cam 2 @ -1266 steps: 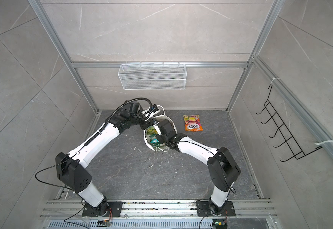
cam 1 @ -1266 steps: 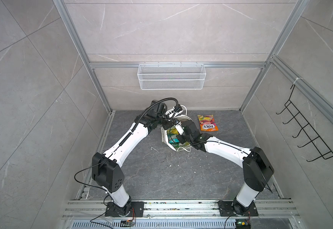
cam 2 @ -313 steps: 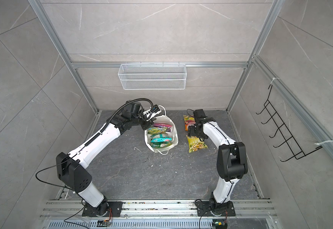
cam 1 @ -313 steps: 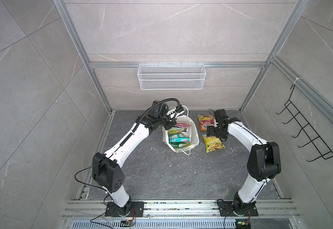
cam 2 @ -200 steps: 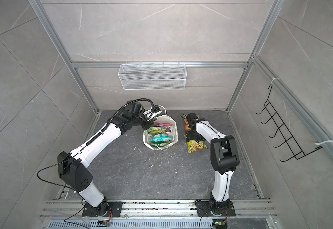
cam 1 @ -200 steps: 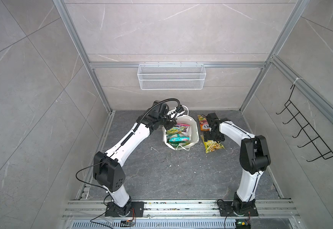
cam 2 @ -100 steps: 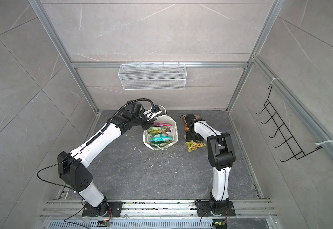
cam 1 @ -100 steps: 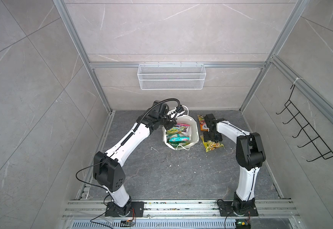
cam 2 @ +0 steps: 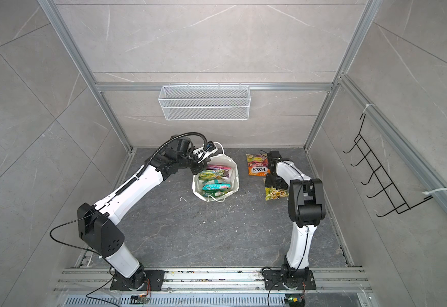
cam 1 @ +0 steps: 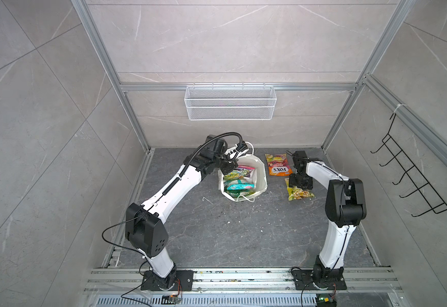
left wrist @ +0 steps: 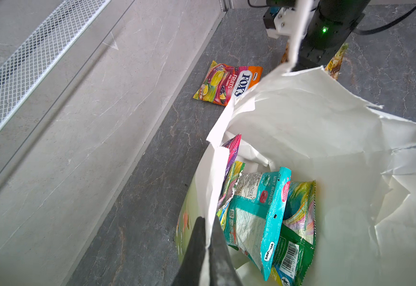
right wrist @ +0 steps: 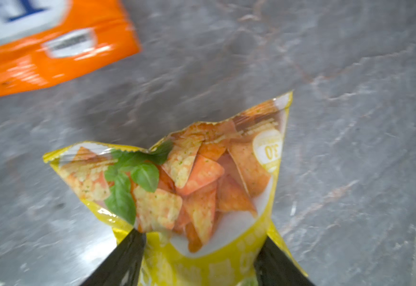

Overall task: Take the snacks out of the paper bag
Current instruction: Move the snack to the top-right of the table.

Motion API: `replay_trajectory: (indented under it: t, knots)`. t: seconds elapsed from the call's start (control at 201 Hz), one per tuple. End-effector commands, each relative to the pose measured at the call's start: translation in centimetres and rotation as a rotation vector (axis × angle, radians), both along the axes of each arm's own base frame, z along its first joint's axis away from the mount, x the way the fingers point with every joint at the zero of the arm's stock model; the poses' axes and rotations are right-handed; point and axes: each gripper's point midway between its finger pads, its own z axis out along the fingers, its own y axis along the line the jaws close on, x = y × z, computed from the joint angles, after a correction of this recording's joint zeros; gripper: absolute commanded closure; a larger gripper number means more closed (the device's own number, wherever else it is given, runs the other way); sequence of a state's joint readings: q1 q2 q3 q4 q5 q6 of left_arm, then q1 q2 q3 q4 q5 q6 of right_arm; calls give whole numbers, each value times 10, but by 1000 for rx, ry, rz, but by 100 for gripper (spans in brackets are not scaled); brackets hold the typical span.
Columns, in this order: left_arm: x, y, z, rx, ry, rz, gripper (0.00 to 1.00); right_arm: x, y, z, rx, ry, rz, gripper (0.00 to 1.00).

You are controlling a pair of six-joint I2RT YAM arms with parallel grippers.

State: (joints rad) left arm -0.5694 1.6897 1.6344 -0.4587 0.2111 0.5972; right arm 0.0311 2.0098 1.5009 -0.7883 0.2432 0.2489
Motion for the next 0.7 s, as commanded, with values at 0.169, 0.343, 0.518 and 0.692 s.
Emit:
replay_trajectory:
  t: [0.169, 0.343, 0.518, 0.692]
  knots:
    - [-4, -6, 36, -63, -88, -28, 100, 16, -40, 4, -2, -12, -51, 33]
    - [-6, -6, 35, -61, -88, -28, 100, 41, -47, 7, -6, -61, -22, 33]
    - [-6, -6, 37, -64, -92, -27, 100, 68, -54, 11, -5, -97, -3, 33]
    - [-7, -7, 37, -62, -92, -26, 100, 96, -62, 12, -2, -129, 5, 34]
